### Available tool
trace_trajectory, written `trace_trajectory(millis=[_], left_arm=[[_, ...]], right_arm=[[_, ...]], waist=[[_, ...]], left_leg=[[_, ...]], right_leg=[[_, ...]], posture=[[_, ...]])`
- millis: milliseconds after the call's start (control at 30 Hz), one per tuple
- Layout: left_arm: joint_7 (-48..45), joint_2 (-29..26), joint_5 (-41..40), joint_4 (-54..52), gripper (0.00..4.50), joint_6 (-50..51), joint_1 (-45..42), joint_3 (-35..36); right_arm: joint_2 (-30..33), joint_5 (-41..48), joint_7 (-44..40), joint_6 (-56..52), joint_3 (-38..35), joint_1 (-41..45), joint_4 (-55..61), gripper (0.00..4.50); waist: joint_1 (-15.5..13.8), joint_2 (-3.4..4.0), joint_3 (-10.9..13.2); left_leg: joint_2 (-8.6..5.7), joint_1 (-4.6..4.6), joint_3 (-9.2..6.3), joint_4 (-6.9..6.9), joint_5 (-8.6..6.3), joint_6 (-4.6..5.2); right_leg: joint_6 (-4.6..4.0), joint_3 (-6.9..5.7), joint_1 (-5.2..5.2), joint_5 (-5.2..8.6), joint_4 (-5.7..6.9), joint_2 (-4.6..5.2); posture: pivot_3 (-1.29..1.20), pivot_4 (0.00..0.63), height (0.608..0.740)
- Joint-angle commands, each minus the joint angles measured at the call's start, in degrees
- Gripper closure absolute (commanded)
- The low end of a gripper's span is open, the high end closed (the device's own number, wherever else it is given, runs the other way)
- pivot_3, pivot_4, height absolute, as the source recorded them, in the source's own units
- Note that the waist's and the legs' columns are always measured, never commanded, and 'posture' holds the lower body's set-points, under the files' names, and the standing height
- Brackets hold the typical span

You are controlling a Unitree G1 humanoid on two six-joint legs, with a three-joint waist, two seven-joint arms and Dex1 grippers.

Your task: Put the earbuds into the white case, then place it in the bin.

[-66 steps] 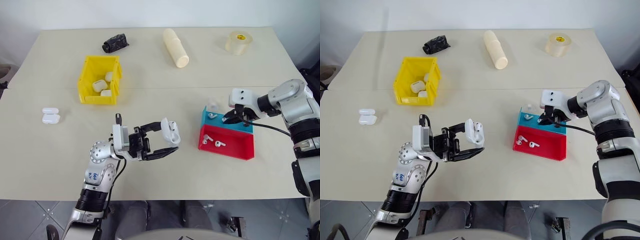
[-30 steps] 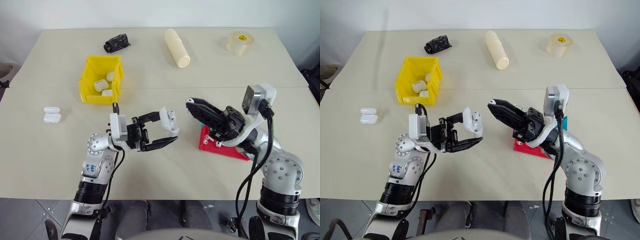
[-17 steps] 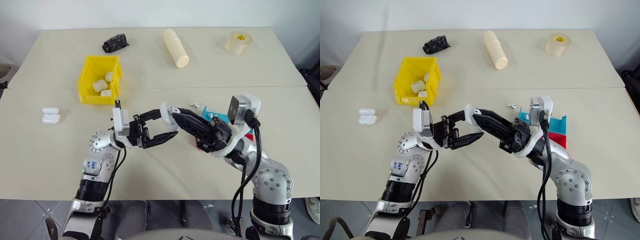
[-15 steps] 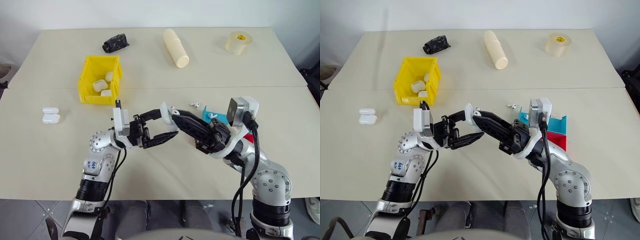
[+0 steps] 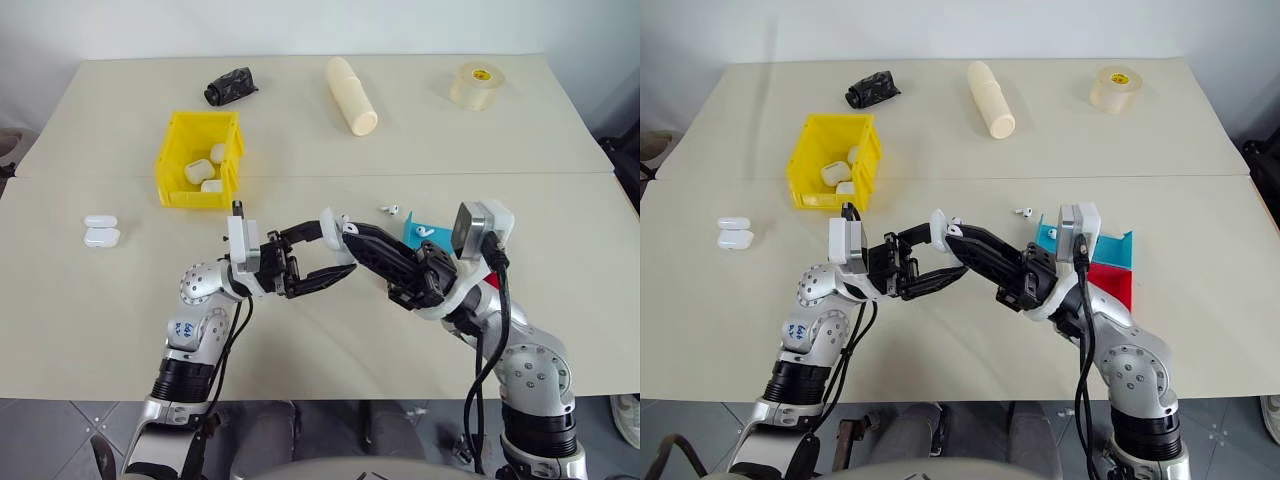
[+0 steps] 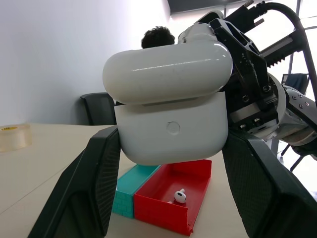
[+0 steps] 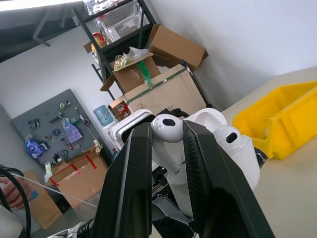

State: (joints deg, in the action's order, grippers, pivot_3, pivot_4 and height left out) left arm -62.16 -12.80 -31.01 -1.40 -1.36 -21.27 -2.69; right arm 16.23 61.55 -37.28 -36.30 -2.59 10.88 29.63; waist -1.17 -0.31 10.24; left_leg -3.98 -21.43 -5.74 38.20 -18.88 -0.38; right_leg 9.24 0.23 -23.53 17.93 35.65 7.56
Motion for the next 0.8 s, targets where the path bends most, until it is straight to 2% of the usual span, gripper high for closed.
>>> trace_trajectory(millis=[33,433,600,800], left_arm=[[-0.4,0.7,-1.5,-2.0,1.75,-1.3,-1.3,0.5],[0.0,1.5,-1.3,-1.3,1.75,-1.9,-1.8,1.0],[-0.2,2.0,-1.2,-1.3,1.75,-1.9,-1.9,1.1],[-0.5,2.1,-1.1,-1.6,1.75,-1.7,-1.6,1.4]], right_arm=[[0.1,-1.3,-0.1,0.3,1.5,-0.2,-0.8,3.82],[2.8,-3.2,-3.1,0.1,3.9,-1.4,-1.4,3.82],[4.3,-2.0,-4.4,-0.6,4.3,-1.3,-1.1,2.38],[5.3,-2.7,-5.0,0.5,2.6,-0.4,-1.3,0.4]], waist=[[0.0,0.0,0.0],[0.0,0.0,0.0],[0.0,0.0,0.0],[-0.1,-0.01,0.0]], left_leg=[[-0.01,0.0,0.0,-0.01,0.0,0.0],[-0.02,0.0,0.0,-0.01,0.0,0.0],[-0.01,0.0,0.01,-0.02,0.0,0.0],[0.0,0.0,0.0,-0.01,0.0,0.0]], right_leg=[[0.0,0.0,-0.01,0.0,0.0,0.01],[0.0,0.0,0.0,0.0,-0.01,0.0],[0.0,0.0,-0.01,0.0,-0.01,-0.01],[0.0,0.0,0.0,0.0,-0.02,0.0]], posture=[[0.0,0.15,0.74],[0.0,0.15,0.74],[0.0,0.15,0.74],[0.0,0.15,0.74]])
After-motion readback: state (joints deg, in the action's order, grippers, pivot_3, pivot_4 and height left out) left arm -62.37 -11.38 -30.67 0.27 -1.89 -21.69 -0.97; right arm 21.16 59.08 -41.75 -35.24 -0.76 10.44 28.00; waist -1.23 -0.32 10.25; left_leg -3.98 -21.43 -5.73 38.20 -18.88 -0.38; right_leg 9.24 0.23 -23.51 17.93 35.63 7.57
